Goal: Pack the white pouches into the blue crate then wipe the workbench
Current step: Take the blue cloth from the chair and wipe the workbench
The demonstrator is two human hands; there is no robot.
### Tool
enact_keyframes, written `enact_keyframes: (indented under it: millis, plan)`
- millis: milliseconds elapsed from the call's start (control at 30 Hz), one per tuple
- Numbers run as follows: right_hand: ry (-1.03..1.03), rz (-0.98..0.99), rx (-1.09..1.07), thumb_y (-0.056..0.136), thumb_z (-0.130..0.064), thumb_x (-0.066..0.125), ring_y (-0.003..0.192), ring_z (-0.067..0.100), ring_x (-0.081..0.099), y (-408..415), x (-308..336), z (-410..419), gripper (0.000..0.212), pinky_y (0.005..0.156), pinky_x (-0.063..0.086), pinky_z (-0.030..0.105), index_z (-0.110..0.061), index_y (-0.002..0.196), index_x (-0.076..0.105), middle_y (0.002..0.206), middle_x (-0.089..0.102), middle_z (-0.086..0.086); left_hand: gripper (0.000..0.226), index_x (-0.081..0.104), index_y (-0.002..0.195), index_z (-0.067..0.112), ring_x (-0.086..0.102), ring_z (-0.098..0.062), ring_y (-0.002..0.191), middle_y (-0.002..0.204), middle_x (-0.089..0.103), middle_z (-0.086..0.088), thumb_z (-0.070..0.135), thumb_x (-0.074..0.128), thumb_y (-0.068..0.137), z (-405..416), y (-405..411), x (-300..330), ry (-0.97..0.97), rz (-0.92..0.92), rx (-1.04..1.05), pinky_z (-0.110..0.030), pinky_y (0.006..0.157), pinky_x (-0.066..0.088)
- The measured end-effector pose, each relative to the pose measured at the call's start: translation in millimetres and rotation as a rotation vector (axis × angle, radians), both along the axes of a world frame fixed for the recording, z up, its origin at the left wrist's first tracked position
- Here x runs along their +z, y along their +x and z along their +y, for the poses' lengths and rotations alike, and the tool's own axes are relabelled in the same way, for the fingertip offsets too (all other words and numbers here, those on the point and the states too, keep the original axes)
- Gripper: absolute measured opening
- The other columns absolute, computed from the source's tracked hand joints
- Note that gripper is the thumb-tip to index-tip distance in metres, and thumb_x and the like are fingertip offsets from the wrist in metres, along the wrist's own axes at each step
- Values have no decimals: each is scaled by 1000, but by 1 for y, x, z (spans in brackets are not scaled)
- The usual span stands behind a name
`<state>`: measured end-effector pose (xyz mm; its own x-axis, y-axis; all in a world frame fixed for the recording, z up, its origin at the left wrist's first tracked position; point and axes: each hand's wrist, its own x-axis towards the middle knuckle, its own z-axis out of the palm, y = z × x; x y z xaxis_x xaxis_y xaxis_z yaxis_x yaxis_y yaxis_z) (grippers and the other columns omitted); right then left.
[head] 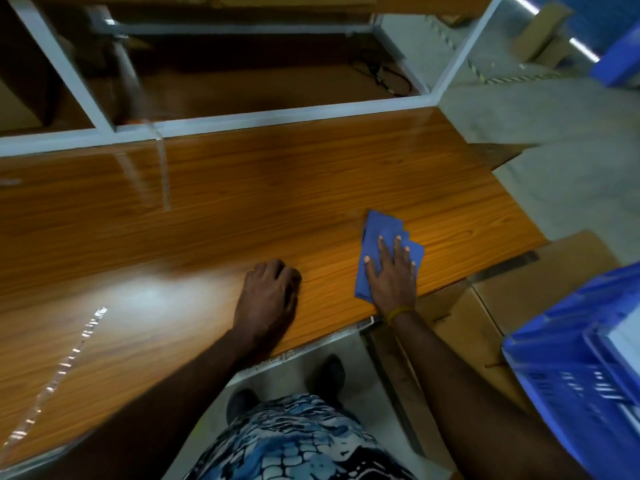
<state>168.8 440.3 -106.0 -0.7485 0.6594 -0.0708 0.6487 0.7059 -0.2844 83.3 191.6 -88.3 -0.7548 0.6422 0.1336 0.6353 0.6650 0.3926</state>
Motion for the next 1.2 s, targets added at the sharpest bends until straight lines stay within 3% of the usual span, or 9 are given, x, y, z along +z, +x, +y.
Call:
enact_keyframes:
  millis: [67,233,433,633,733,867,1033,1200]
  plan:
    - [25,-21,30,101,-56,30,152,32,6,-15,3,-2,62,120,15,52,-30,156,17,165,6,6,20,50,115,32,42,-11,101,114,48,7,40,37,102,21,1,1,-19,24,6,-32,89,43]
    - [11,-6,343,95,-65,14,153,25,-2,16,-3,8,67,123,6,44,-37,156,13,166,1,-1,22,54,113,27,47,-21,96,110,51,0,38,41,100,71,-4,-5,-84,56,8,-36,84,41]
    - [67,61,54,96,-60,26,150,33,17,15,-6,81,65,116,25,56,-29,153,31,163,20,8,26,51,119,29,48,-18,103,116,52,1,42,38,101,108,-5,-9,-137,67,9,-36,87,44]
    - [109,63,231,97,-61,22,151,32,15,33,-16,88,64,119,16,49,-32,154,27,164,16,6,29,51,120,28,47,-18,106,120,50,0,44,38,101,153,-3,-7,-159,69,17,-35,90,44]
    - [120,95,103,96,-59,26,149,34,21,41,-17,130,64,116,27,54,-30,152,34,162,22,8,32,50,123,29,46,-18,114,128,48,0,47,35,101,170,-2,-10,-181,64,1,-37,95,44]
    - [105,81,-70,96,-57,28,148,37,22,11,-8,143,65,115,27,57,-25,152,33,161,23,11,32,50,123,28,46,-21,118,130,47,-2,46,37,99,187,-3,-8,-196,71,-44,-39,97,43]
    - [125,101,177,97,-60,24,149,33,20,29,-16,121,63,117,20,52,-30,152,33,162,23,7,30,51,120,26,47,-24,116,129,48,-4,43,42,97,203,-7,-3,-184,80,-89,-41,93,43]
    - [157,114,-81,95,-57,32,144,37,31,36,-14,172,63,112,34,56,-25,149,41,158,31,11,35,48,125,28,46,-22,121,134,46,-2,46,42,97,203,-13,-8,-182,48,-142,-41,98,42]
